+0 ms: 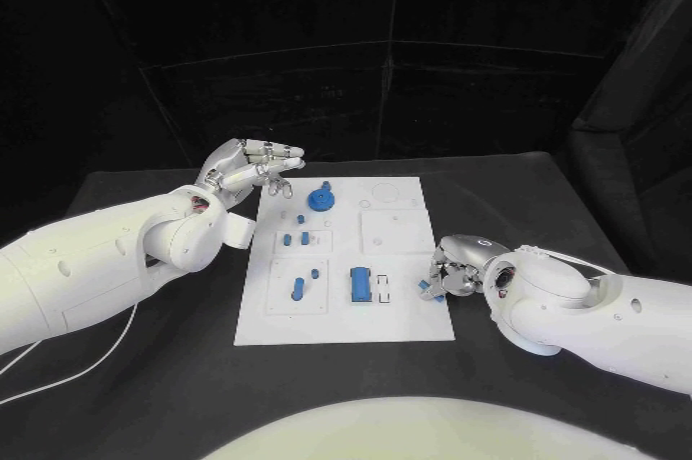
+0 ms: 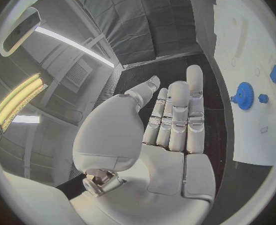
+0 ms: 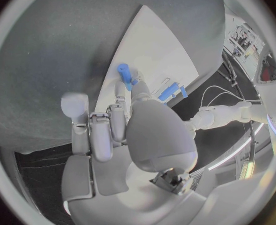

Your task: Assemble the parts on the task board

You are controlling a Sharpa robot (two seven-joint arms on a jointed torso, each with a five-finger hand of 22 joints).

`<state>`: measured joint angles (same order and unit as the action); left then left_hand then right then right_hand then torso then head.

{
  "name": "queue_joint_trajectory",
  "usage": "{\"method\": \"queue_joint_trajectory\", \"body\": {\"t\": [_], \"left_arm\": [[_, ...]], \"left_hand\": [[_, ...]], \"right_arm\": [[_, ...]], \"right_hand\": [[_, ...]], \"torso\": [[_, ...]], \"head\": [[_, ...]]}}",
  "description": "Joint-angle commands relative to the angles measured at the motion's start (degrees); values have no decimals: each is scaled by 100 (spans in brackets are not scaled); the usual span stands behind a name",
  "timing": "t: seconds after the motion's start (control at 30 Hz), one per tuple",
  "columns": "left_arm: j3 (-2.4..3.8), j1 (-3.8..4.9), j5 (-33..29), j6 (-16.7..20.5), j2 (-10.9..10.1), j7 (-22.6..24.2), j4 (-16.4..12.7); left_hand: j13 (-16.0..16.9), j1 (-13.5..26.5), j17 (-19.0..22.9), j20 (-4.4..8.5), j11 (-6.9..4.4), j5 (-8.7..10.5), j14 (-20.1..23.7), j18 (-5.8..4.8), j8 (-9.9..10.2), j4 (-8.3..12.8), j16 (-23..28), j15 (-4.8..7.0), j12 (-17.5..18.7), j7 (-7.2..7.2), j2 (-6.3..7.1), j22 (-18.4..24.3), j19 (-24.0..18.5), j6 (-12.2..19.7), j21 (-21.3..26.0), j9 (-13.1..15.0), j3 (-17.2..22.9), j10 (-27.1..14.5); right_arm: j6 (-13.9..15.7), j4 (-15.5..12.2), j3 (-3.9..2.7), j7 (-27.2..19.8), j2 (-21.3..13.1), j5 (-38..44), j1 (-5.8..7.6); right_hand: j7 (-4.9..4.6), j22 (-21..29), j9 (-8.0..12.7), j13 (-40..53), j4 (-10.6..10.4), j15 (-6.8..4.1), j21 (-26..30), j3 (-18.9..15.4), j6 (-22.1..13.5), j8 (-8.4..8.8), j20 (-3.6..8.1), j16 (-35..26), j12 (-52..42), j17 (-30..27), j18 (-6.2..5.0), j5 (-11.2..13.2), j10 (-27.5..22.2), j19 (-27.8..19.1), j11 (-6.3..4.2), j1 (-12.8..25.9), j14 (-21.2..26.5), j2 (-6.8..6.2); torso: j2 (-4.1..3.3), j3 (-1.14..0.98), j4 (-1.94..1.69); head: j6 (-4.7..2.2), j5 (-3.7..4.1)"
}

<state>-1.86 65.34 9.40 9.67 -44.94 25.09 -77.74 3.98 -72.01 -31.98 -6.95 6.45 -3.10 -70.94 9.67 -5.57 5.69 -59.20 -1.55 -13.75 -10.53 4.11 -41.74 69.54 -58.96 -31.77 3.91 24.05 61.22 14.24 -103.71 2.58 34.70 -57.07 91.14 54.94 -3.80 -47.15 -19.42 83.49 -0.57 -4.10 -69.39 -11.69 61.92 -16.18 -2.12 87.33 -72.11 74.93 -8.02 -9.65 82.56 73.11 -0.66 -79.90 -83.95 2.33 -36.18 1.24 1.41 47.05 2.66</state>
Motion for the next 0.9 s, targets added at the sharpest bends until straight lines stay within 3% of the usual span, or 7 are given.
{"method": "queue_joint_trajectory", "body": {"t": [0.03,0.13,0.3,0.43,0.67,0.9], "left_arm": [[4,6,-19,-63,-1,19,-9],[4,6,-19,-64,-5,17,-10],[3,5,-19,-68,-8,14,-12],[2,4,-19,-70,-6,11,-12],[2,4,-19,-71,-5,10,-15],[1,4,-19,-71,-7,10,-22]], "left_hand": [[3,-25,7,-10,3,18,32,79,-30,7,31,13,-35,-12,-27,8,-30,29,31,-1,-33,-47],[3,-25,7,-10,3,18,32,79,-30,7,31,13,-35,-12,-27,8,-30,29,31,-1,-33,-47],[3,-32,21,-11,3,18,46,79,-37,5,36,12,-44,-10,-31,18,-33,32,44,-1,-42,-53],[3,-32,21,-11,3,18,46,79,-37,5,36,12,-44,-10,-31,18,-33,32,44,-1,-42,-53],[2,-36,24,-11,3,18,48,79,-39,6,38,12,-45,-9,-34,21,-33,34,46,-1,-42,-55],[2,-36,24,-11,3,18,48,79,-39,6,38,12,-45,-9,-34,21,-33,34,46,-1,-42,-55]], "right_arm": [[-395,24,56,237,21,308,-70],[-262,-13,56,272,9,342,-72],[153,-142,54,240,-63,117,-73],[740,-289,51,66,-128,-354,-71],[1515,-464,49,-306,-142,-1078,-68],[1729,-432,48,-506,3,-1753,-66]], "right_hand": [[39,-23,36,-799,135,-63,18,172,20,45,44,-25,42,839,67,-133,-17,9,-43,-442,-470,338],[47,-69,44,-790,239,-73,-7,368,65,72,61,-14,43,867,75,-342,-16,35,-61,-527,-476,429],[78,-156,30,-758,286,-89,-56,636,97,104,76,15,12,933,90,-746,26,79,-82,-388,-490,440],[81,-184,21,-695,111,-87,-71,806,93,151,77,30,-61,969,96,-765,82,92,-77,26,-497,371],[102,-258,14,-622,-4,-107,-113,1232,148,220,89,55,-129,1023,106,-970,124,126,-98,316,-509,157],[89,-280,8,-578,-423,-90,-125,1347,205,275,75,69,-169,1057,106,-1443,160,136,-76,923,-515,-130]], "torso": [[3,-2,-1],[4,-4,6],[4,0,4],[3,0,8],[-3,-2,3],[-2,-1,7]], "head": [[-2,-12],[-7,-31],[-17,-38],[-26,-54],[-21,-70],[-23,-81]]}}
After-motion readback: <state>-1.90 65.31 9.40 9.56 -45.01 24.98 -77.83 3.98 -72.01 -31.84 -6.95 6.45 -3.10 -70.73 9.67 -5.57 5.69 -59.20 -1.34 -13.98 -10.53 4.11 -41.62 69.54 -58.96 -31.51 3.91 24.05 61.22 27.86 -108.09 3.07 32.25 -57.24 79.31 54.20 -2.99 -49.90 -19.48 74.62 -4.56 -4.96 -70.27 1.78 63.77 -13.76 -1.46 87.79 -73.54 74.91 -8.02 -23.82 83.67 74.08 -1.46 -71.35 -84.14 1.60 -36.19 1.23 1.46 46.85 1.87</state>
